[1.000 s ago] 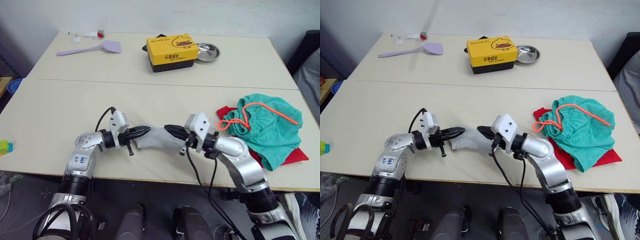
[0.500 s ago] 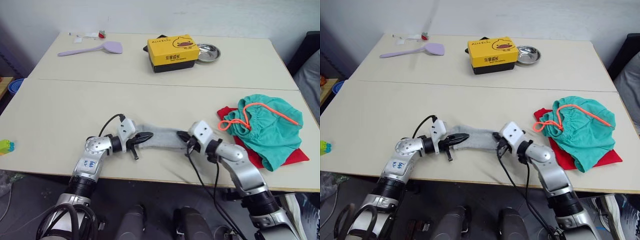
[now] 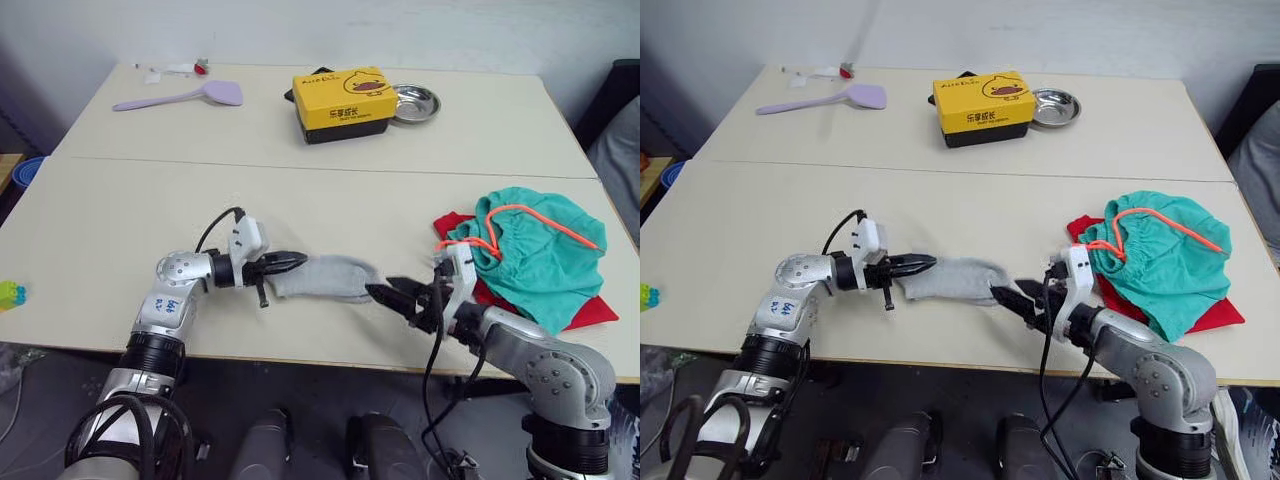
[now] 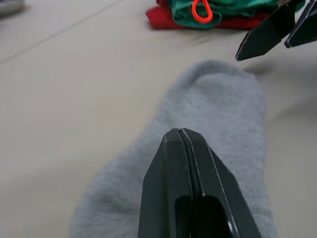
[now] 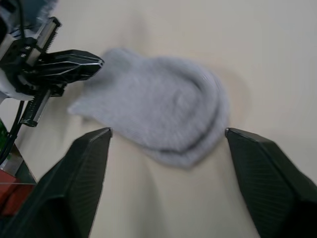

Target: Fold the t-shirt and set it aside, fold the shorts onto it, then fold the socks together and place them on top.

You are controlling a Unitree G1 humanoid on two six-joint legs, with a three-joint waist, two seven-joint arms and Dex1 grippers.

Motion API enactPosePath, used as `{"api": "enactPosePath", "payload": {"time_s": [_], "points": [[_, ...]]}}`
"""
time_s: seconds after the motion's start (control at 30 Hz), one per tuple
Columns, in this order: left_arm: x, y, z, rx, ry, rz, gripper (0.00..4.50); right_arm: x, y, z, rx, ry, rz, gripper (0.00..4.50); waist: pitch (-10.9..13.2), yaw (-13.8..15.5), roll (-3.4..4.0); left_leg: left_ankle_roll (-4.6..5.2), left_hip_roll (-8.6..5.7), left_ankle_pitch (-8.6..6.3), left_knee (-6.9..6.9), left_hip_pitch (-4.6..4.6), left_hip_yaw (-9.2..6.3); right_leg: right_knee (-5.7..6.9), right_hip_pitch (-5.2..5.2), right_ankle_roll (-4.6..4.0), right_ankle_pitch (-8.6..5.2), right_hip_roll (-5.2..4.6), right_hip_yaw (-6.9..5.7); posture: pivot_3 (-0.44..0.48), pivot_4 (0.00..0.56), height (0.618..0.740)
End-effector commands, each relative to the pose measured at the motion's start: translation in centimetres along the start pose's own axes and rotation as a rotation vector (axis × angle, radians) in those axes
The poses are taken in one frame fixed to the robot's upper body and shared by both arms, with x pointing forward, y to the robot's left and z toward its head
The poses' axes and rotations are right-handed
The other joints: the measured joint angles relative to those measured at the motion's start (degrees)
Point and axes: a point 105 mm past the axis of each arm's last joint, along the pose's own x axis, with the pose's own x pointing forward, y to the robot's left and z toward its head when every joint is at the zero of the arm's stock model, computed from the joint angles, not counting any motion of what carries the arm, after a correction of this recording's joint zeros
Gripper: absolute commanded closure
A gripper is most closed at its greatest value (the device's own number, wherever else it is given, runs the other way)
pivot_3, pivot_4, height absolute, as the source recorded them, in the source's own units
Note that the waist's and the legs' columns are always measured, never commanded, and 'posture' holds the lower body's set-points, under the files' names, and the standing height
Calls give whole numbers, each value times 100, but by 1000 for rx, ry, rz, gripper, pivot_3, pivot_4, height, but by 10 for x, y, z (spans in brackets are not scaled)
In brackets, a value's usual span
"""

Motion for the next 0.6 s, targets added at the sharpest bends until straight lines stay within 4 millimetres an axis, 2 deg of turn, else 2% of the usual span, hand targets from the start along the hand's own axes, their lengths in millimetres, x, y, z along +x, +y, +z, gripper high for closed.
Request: {"api": "enactPosePath", "payload": {"time_s": [0.03, 0.17, 0.27, 0.3, 0.37, 0.6], "points": [[-6, 5, 6, 49, -9, 4, 4500, 8, 2, 2, 34, 5, -34, 21, 0, -11, 0, 1, 1, 0, -5, 0, 7, 6, -9, 0, 0, 2, 8, 0, 150, 740], [-3, -2, -3, 25, -1, -31, 4500, 26, 4, -4, 145, 30, -60, 21, -2, -5, -3, 6, 1, 2, -13, -3, 24, 19, -31, 0, 0, 2, 28, 0, 150, 740], [8, -5, -3, 24, -14, -35, 4500, 39, 10, -7, 233, 34, -30, 21, -9, -31, -14, 8, 3, 2, -16, 0, 39, 30, -41, 0, 0, 1, 45, 0, 150, 740], [11, -6, -3, 27, -13, -39, 4500, 42, 10, -6, 252, 31, -31, 194, -14, -49, -22, 12, 4, -1, -17, -1, 40, 32, -45, 0, 0, 2, 48, 0, 150, 740], [13, -7, -4, 30, -11, -42, 4500, 45, 9, -5, 274, 27, -37, 615, -18, -96, -28, 23, 5, -6, -23, 0, 45, 36, -49, 0, 0, 2, 53, 0, 150, 740], [19, -8, -7, 20, -18, -21, 4500, 42, 10, 5, 289, 10, -2, 3134, -18, -132, -28, 24, 10, -6, -37, 3, 71, 42, -69, 0, 0, 6, 78, 0, 150, 740]]}}
